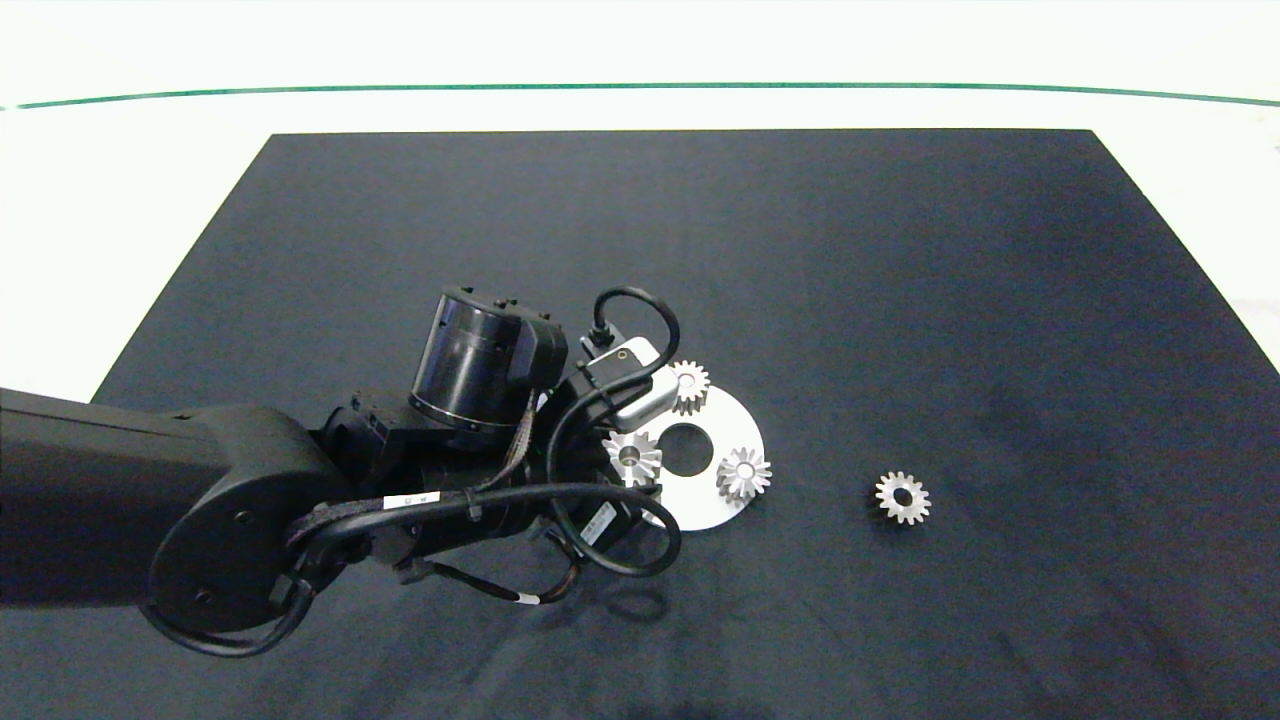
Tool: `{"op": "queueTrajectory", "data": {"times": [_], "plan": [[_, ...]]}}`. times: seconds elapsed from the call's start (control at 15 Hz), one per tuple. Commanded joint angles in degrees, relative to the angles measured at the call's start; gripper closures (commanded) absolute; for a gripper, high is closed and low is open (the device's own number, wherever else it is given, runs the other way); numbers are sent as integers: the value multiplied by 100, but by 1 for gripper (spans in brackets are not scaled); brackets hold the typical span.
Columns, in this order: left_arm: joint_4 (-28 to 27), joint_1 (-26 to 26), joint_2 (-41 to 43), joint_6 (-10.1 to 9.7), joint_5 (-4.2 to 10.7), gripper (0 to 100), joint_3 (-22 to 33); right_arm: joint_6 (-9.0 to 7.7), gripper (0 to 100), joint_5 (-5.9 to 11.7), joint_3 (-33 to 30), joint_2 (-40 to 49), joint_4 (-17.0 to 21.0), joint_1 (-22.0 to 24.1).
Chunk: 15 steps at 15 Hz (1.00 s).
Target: Remove an incorrectly installed larger gear and replace it with the correct smaller gear
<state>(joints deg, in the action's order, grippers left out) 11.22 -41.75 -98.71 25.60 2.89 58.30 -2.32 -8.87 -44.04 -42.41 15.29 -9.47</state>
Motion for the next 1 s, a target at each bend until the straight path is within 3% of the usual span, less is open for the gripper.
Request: {"op": "queueTrajectory", "data": {"times": [0.07,0.33,0.67,0.8,1.0], "plan": [[-14,0,238,50,80,66,24,-6,0,0,1,14,9,-2],[-366,97,510,68,98,66,15,-6,0,0,1,49,9,-2],[-796,791,862,147,80,66,-38,-6,0,0,28,110,18,7],[-796,1082,941,147,36,66,-117,-6,0,9,45,119,18,7],[-761,1662,1047,156,-210,66,-451,-6,0,9,71,154,18,7]]}}
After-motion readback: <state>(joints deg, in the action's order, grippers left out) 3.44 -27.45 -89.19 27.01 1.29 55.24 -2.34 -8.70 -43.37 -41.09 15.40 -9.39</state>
